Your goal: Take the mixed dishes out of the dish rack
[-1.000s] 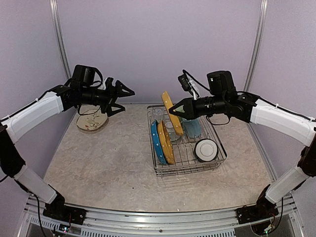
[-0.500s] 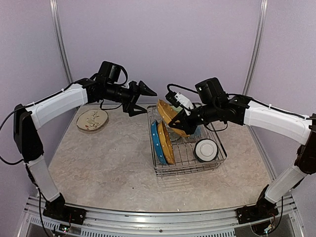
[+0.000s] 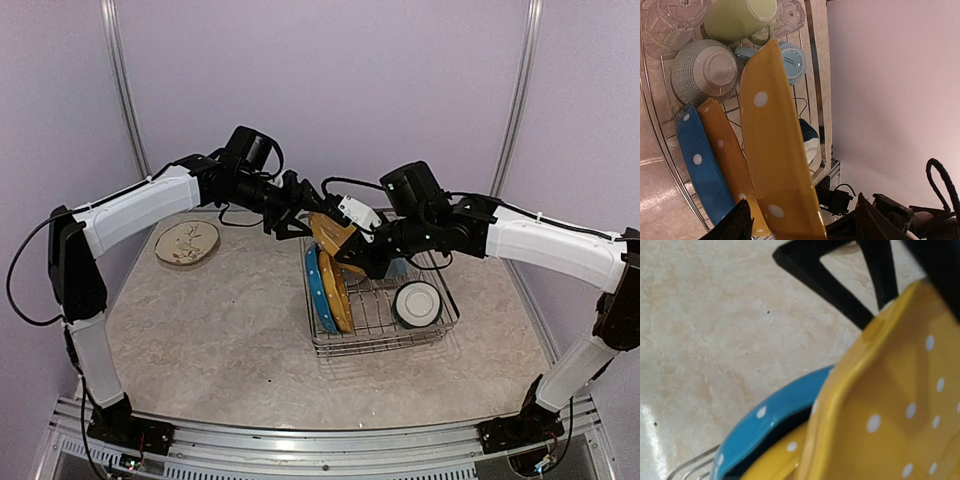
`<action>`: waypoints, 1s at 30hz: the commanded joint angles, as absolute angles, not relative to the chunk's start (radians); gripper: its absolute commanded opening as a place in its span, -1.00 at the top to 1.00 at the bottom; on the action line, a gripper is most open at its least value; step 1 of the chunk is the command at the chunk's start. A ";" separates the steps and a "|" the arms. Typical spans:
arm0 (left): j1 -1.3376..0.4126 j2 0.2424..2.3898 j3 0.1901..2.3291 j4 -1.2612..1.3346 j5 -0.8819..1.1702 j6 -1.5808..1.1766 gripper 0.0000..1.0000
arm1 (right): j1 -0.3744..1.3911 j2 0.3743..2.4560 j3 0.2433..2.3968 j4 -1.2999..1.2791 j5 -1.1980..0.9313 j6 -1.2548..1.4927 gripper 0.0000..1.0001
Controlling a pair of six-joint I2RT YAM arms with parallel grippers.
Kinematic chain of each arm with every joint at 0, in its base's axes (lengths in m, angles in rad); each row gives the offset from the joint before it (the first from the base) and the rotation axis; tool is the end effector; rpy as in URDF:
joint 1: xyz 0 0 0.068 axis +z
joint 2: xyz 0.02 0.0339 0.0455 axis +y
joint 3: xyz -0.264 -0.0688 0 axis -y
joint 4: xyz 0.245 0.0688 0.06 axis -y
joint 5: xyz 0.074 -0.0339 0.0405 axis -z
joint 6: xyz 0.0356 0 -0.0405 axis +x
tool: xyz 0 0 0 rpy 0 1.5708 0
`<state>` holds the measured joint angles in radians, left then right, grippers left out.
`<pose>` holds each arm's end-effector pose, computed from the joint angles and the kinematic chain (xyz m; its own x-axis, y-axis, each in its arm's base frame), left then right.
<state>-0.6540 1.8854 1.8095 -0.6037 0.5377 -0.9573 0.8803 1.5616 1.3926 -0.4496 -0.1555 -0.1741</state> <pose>0.3317 -0.2772 0.3401 -0.9729 -0.1391 -0.1846 0.0750 0.5655 -0.8213 0.2238 0.2796 0.3321 -0.2179 -0.5325 -0.8179 -0.8932 0.4465 -0.0527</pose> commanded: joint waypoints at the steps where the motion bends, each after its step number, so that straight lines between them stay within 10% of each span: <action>1: -0.668 1.914 1.838 -0.652 0.504 -0.909 -0.24 | 0.898 1.557 1.459 -0.351 -0.086 -0.230 1.00; 30: -0.635 1.921 1.784 -0.524 0.610 -0.912 0.86 | 0.954 1.580 1.439 -0.316 0.089 -0.205 0.78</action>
<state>-0.6518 1.9240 1.8072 -0.5972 0.5522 -0.9382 0.9432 1.5955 1.3949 -0.4522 0.0322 -0.2066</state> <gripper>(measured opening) 0.277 0.053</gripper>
